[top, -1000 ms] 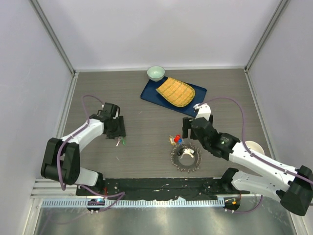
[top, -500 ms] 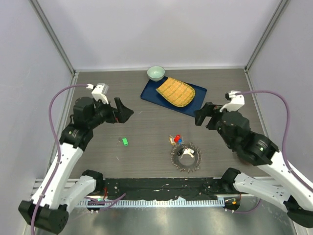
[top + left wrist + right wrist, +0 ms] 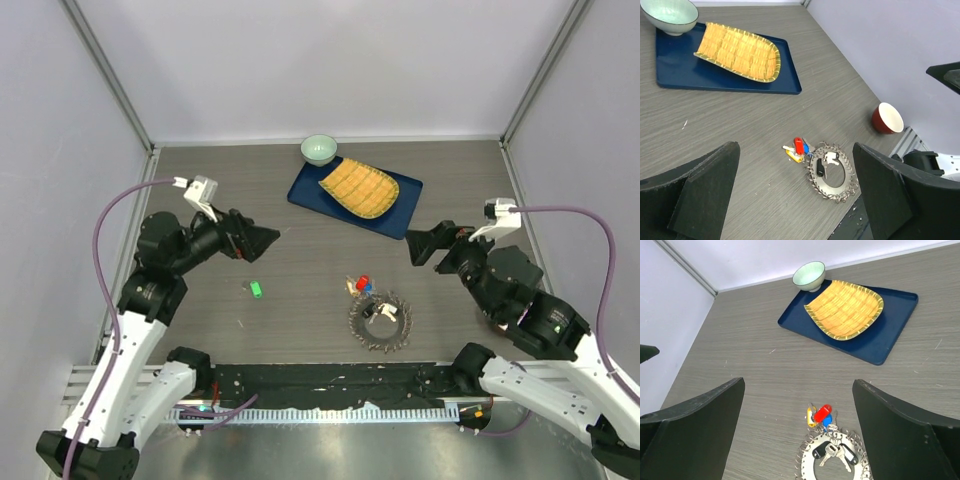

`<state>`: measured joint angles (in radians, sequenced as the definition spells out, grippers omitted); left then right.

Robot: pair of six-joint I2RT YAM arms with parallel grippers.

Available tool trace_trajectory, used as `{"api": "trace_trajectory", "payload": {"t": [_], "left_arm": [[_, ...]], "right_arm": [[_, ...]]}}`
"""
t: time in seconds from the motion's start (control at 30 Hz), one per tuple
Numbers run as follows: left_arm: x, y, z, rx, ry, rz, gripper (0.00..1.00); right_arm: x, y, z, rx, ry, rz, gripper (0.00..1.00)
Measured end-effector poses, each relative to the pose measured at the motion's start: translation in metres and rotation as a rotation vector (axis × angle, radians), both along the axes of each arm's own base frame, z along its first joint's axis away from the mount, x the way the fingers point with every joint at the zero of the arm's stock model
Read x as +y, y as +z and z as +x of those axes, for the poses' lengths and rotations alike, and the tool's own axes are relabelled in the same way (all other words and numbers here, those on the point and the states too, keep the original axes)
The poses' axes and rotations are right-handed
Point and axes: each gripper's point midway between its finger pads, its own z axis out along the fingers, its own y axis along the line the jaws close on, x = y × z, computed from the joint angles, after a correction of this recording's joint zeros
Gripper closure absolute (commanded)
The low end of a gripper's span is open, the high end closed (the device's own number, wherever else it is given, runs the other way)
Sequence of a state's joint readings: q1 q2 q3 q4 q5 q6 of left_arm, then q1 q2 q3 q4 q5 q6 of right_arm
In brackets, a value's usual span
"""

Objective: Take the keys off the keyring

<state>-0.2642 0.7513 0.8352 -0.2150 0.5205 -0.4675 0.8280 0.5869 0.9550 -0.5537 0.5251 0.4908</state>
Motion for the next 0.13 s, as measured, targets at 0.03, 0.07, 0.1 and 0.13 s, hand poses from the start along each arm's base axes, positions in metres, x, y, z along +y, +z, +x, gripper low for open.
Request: {"api": "trace_trajectory", "payload": {"t": [0.03,0.07,0.1,0.13], "left_arm": [[-0.0006,0.001,-0.0002,-0.001,-0.006,0.002,0.0],[-0.001,0.0025,-0.0001,-0.002,-0.008,0.002,0.0],[-0.0015,0.0047,0.0,-0.006,-0.012,0.002,0.0],[-0.0018,0.0074,-0.0002,-0.012,-0.014,0.002,0.0]], "right_arm": [[0.0003,0.0016,0.0004,-0.006,0.001,0.002,0.04],[0.0005,0.0028,0.0007,-0.011,0.001,0.003,0.04],[0.0009,0.0043,0.0012,-0.016,0.002,0.005,0.04],[0.0015,0.0056,0.0017,-0.021,0.003,0.006,0.03]]}}
